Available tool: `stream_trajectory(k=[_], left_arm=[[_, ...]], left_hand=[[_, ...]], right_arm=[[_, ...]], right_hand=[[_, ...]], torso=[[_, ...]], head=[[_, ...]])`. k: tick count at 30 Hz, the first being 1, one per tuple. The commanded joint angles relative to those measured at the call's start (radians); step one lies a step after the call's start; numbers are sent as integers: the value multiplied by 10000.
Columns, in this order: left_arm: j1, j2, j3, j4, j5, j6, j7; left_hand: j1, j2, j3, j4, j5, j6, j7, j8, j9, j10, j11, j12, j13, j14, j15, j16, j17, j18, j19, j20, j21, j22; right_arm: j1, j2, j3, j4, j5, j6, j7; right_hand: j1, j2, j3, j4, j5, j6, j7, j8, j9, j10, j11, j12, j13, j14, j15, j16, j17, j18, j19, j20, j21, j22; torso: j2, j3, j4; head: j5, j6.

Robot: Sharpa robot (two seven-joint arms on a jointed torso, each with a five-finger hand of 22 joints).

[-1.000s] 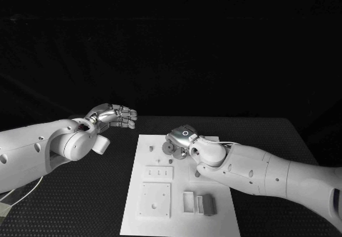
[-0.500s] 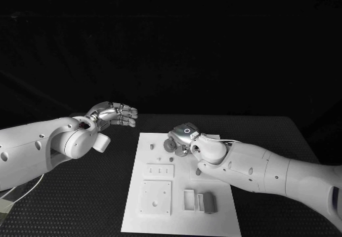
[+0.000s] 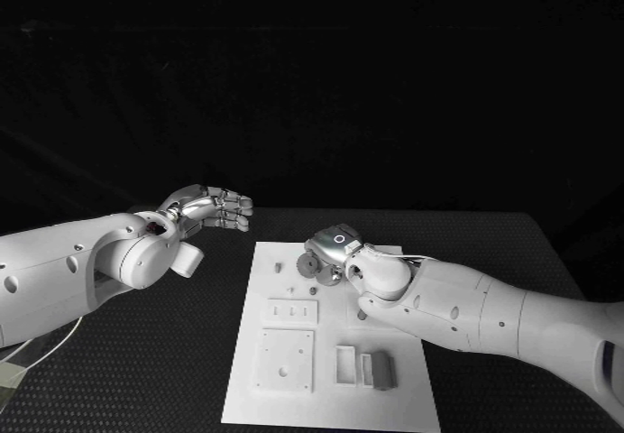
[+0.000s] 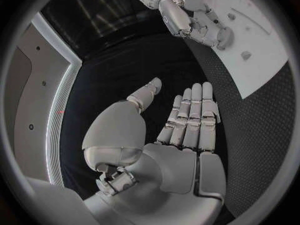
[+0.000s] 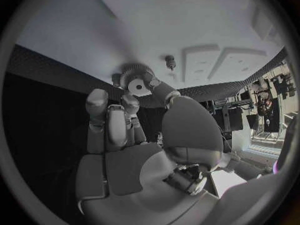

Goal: Assemble the parts on the task board

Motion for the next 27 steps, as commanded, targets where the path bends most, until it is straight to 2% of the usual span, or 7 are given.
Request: stream_trajectory(k=[1,4,10,16,17,22,27], left_arm=[[13,21,10,26,-17,128,95],[13,20,11,28,-17,121,94],[13,29,11,22,-17,126,90],[13,41,11,15,-17,129,87],[13,42,11,14,-17,124,86],[13,50,11,11,-23,179,26],[13,46,11,18,-32,202,6]], left_hand=[[-36,-51,-20,25,-39,-32,214,-19,-12,-38,12,-28,-11,42,34,-39,17,144,-76,1,-57,0],[-36,-52,-20,25,-39,-32,214,-19,-12,-38,11,-28,-11,42,34,-40,18,144,-76,1,-57,0],[-36,-54,-20,26,-39,-32,213,-19,-12,-38,11,-27,-11,43,34,-42,20,144,-76,2,-57,0],[-37,-52,-18,29,-39,-32,212,-19,-13,-37,11,-27,-12,45,34,-49,25,144,-76,2,-57,0],[-36,-52,-18,29,-39,-32,212,-19,-13,-37,11,-27,-12,45,34,-50,26,144,-76,2,-57,0],[-35,-51,-17,29,-38,-34,213,-19,-14,-38,11,-27,-12,46,34,-52,28,144,-76,1,-57,0],[-25,-43,-11,26,-39,-39,214,-22,-15,-43,13,-30,-14,46,34,-57,31,145,-77,1,-57,-1]], right_arm=[[-8,52,-2,-64,155,547,105],[-8,94,-2,-134,258,701,131],[-8,151,-2,-229,292,486,58],[-8,168,-2,-244,455,549,85],[-8,175,-2,-243,488,546,89],[-8,212,-2,-246,902,895,164],[-8,209,-2,-255,1102,983,196]], right_hand=[[-24,-119,-12,86,-25,106,171,-8,1,87,11,-19,-11,-4,-68,-21,-27,994,84,-15,-63,93],[-52,-216,8,189,-26,-141,239,-161,-59,63,76,-35,-15,-54,-16,-57,-85,994,64,-11,-98,87],[-22,-324,48,342,-26,-570,395,-425,-178,12,223,-38,-8,-114,124,-90,-146,994,46,-7,-136,90],[-22,-325,48,343,-26,-573,396,-427,-179,12,224,-38,-8,-114,125,-90,-145,994,45,-7,-136,90],[-103,-416,14,402,-28,-873,449,-597,-255,4,264,-40,-9,-125,171,-96,-160,994,48,-1,-141,87],[-105,-535,55,557,-25,-1111,533,-740,-336,-18,354,-24,-2,-132,251,-96,-165,994,57,-8,-158,84],[-120,-631,67,712,-24,-1298,517,-842,-402,-44,343,-2,7,-136,247,-87,-151,994,55,-4,-168,91]], torso=[[0,-4,-1],[-3,-3,-4],[0,11,-4],[-4,9,-3],[-3,9,-6],[0,11,-13],[-3,5,-11]], head=[[-2,-10],[-1,-11],[8,-33],[6,-18],[8,-21],[16,-9],[20,-9]])
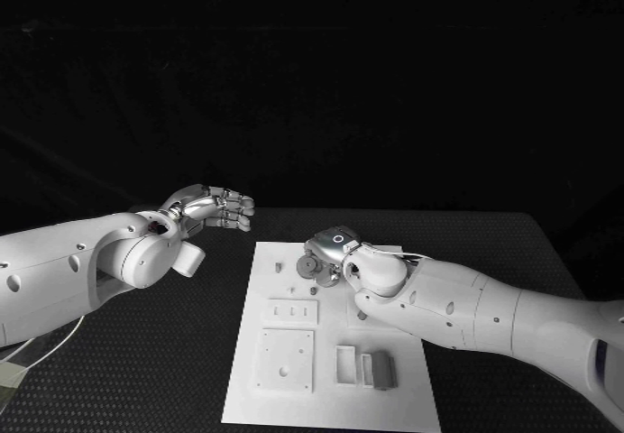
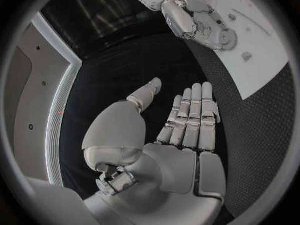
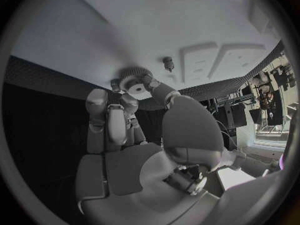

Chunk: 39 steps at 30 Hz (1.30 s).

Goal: Assemble the parts on the task board

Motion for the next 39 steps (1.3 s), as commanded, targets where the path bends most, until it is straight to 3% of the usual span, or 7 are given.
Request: stream_trajectory(k=[1,10,19,23,28,39], left_arm=[[11,17,9,22,-30,178,17],[11,54,9,-26,-36,177,11],[10,42,8,-19,-36,150,14],[10,39,8,-18,-36,152,15],[10,27,8,-21,-36,137,13],[9,16,7,-22,-36,145,16]], left_hand=[[-26,-43,-11,26,-39,-39,214,-22,-15,-43,14,-30,-16,47,35,-57,15,145,-78,1,-57,-1],[-51,-19,-13,52,-39,-48,228,-27,-18,-50,20,-33,-19,48,39,-67,21,141,-76,6,-56,-1],[-69,-16,-18,67,-39,-61,244,-35,-22,-58,27,-36,-22,49,40,-74,26,141,-80,6,-58,-2],[-77,-16,-21,73,-39,-68,251,-38,-23,-63,30,-38,-23,49,40,-78,28,141,-81,6,-58,-2],[-80,-18,-22,76,-39,-74,258,-42,-25,-67,32,-39,-25,49,40,-81,30,141,-82,6,-58,-2],[-79,-17,-20,78,-38,-84,267,-47,-28,-73,35,-41,-27,51,39,-86,35,143,-84,5,-59,-3]], right_arm=[[-21,-1,-9,-18,427,525,136],[-21,-31,-9,-41,685,709,220],[-20,-99,-9,-186,1324,961,314],[-20,-153,-8,-247,1517,858,436],[-20,-261,-8,-200,1615,613,492],[-18,-613,40,91,1638,7,419]], right_hand=[[13,-82,-13,91,-26,-88,23,-52,2,-43,51,0,7,7,40,-45,9,995,52,0,-50,93],[-36,-78,-31,280,-26,-285,-50,-136,-48,-78,-16,11,10,-16,-21,-45,8,995,40,11,-55,109],[-138,79,-71,522,-27,-188,-85,-50,-29,-88,-51,26,11,-22,-59,-37,20,995,24,24,-51,131],[-608,419,-227,937,-24,-232,-70,-55,-49,-121,-35,26,10,-45,-46,-40,15,995,-16,55,-62,143],[-791,653,-337,1022,-27,-103,-42,27,-36,-133,-13,53,22,-18,-27,-7,70,995,-46,32,-45,169],[-885,559,-395,1056,-26,23,0,96,-37,-122,25,81,25,11,8,17,104,995,-45,4,-24,177]], torso=[[0,-5,0],[4,-10,-3],[-1,1,-4],[0,0,-4],[-2,7,-6],[-8,11,-14]], head=[[0,0],[-16,-17],[-8,-21],[-2,-21],[8,-26],[4,16]])
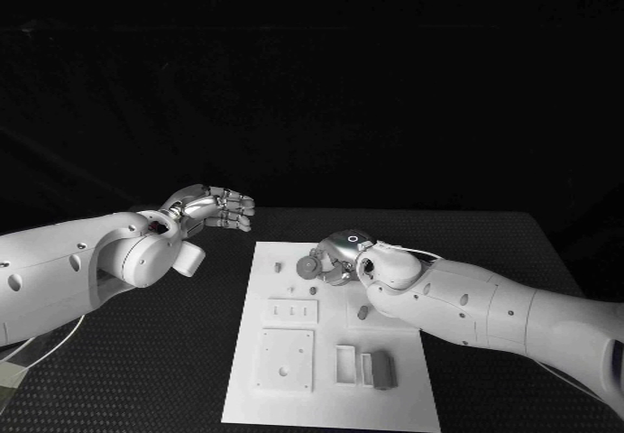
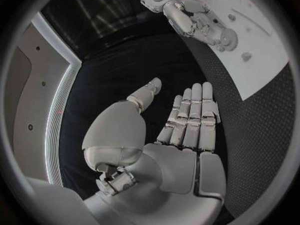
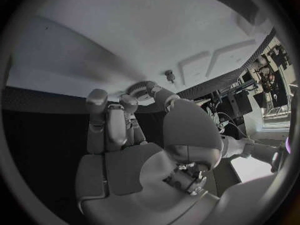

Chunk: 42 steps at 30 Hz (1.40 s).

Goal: Assemble the parts on the task board

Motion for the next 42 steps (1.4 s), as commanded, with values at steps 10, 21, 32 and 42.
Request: stream_trajectory(k=[10,21,32,42], left_arm=[[10,-55,8,-69,-25,100,102],[9,-138,7,-79,-118,-9,539],[8,-135,7,-260,-213,145,1133],[4,-88,5,-309,-246,163,1044]], left_hand=[[-72,-18,6,53,-39,-85,268,-47,-10,-37,-1,-39,-11,51,39,-51,18,145,-85,3,-59,-3],[-21,-15,22,18,-38,-11,211,-1,9,-15,7,-23,-7,60,41,-66,34,147,-88,4,-56,-1],[60,191,116,-41,-25,777,37,341,108,538,-118,175,108,300,-116,-54,85,159,153,-102,-12,16],[20,109,169,-44,-17,858,138,251,19,779,-196,162,134,1076,-376,157,103,267,891,-339,220,66]], right_arm=[[94,-1158,583,1292,1595,-2489,1291],[635,-2124,841,926,3972,-733,3084],[722,-2595,834,-517,4504,290,4495],[483,-2874,803,-1007,4428,705,4571]], right_hand=[[235,-244,100,-136,-26,321,69,185,28,110,86,119,-17,194,65,91,130,983,108,-112,42,160],[956,-207,174,-870,-24,433,51,259,66,84,70,48,-102,-11,50,-105,-220,983,50,-138,-33,128],[1110,-20,89,-1432,-27,395,-80,281,92,-207,-53,-390,-411,-1188,-63,-1179,-1755,934,-377,175,-466,-16],[1135,-71,52,-1547,-28,388,-99,292,103,-155,-72,-456,-511,-1119,-82,-1273,-1808,979,-332,230,-536,-57]], torso=[[-27,13,-58],[-102,38,-206],[-148,143,-367],[-178,237,-461]], head=[[-1,107],[0,264],[4,396],[-30,407]])
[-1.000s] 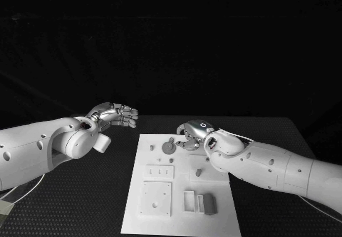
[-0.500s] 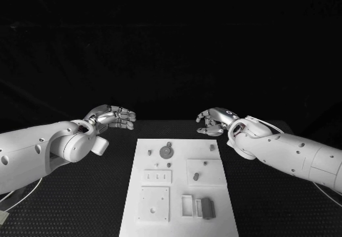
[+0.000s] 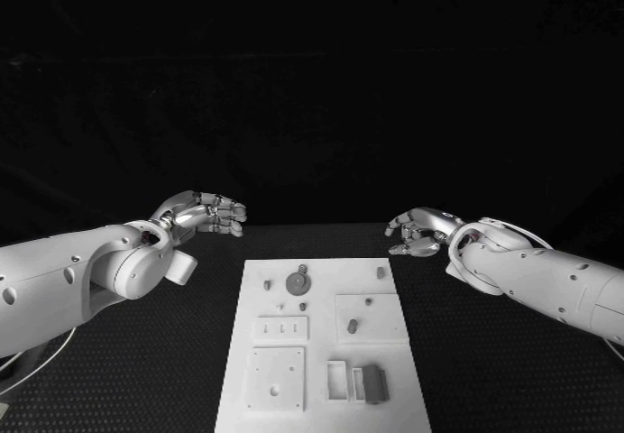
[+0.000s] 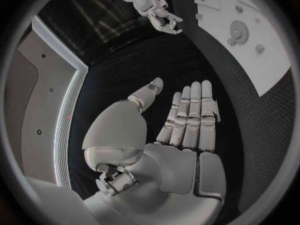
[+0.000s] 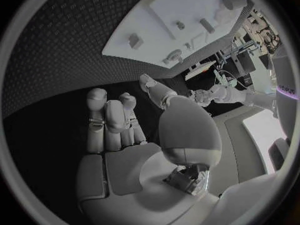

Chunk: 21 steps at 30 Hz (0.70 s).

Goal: Assemble the parts on the task board

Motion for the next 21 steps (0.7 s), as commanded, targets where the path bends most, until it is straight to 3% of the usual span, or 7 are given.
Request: stream_trajectory(k=[1,3,5,12,21], left_arm=[[6,23,6,26,-67,70,147],[4,23,4,19,-67,88,99],[4,20,2,20,-67,122,63],[0,50,-3,-12,-67,116,-50],[-4,61,-12,-37,-66,96,-151]], left_hand=[[-63,-84,65,-12,-21,51,150,-68,-30,160,-41,-1,40,403,-142,146,36,197,377,-131,153,82],[-81,-155,46,-31,-22,20,196,-110,-56,246,-72,15,67,501,-161,142,19,186,471,-168,166,97],[-93,-187,35,-39,-23,-1,209,-131,-68,252,-75,4,75,470,-145,103,1,162,446,-164,135,91],[-124,-215,18,-44,-25,-46,235,-181,-98,215,-51,-62,92,314,-69,-37,-45,91,298,-127,2,66],[-155,-278,-9,-36,-27,-165,289,-255,-130,147,-17,-122,100,241,-34,-102,-55,74,238,-102,-61,63]], right_arm=[[-158,11,-19,-172,70,608,310],[-237,80,-61,-438,-17,715,309],[-324,122,-98,-613,-54,721,326],[-608,482,-99,-1296,-59,755,452],[-773,712,-98,-1353,-55,757,488]], right_hand=[[15,-7,-15,-72,-28,-4,-69,59,13,61,-38,-62,-20,-200,-210,-74,-25,1002,16,69,-73,-12],[19,-12,-16,-89,-28,-24,-73,50,10,57,-41,-73,-31,-218,-213,-103,-57,1004,14,80,-87,-17],[21,-10,-16,-101,-28,-42,-77,43,8,51,-45,-82,-40,-223,-216,-116,-65,1004,12,88,-97,-21],[0,-38,-35,-138,-28,-135,-93,3,-5,33,-60,-107,-67,-245,-230,-167,-97,1004,3,118,-135,-31],[-2,-27,-35,-157,-28,-215,-88,-33,-18,31,-58,-111,-80,-212,-233,-160,-51,1004,11,130,-154,-34]], torso=[[-15,46,-48],[-19,87,-75],[-19,92,-66],[-9,68,-43],[-7,66,-28]], head=[[-10,-10],[12,-15],[10,-15],[2,-47],[12,-95]])
